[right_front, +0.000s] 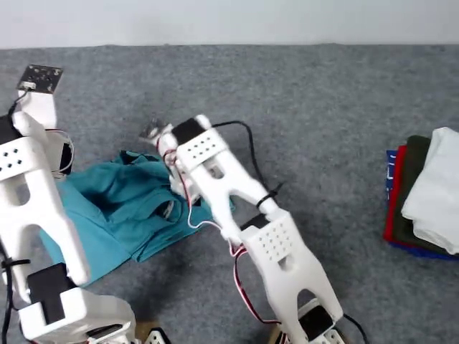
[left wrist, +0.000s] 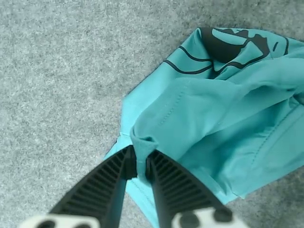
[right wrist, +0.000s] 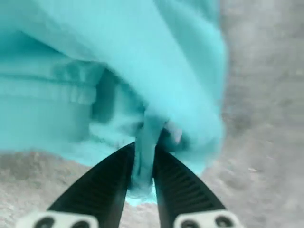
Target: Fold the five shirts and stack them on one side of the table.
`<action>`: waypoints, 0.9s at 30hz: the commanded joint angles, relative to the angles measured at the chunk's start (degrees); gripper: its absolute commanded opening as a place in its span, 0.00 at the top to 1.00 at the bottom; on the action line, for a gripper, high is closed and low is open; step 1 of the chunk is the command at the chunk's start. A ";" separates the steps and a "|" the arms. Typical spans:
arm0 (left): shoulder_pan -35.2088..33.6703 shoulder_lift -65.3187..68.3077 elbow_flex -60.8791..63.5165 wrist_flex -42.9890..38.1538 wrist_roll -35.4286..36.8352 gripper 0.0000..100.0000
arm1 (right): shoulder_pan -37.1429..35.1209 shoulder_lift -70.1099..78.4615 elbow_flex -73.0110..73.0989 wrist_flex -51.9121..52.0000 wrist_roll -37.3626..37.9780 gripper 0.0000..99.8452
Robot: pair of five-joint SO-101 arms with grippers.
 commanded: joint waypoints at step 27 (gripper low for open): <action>7.82 -31.21 -8.13 -19.52 0.26 0.99 | 32.04 -52.70 -2.02 -2.95 35.69 0.99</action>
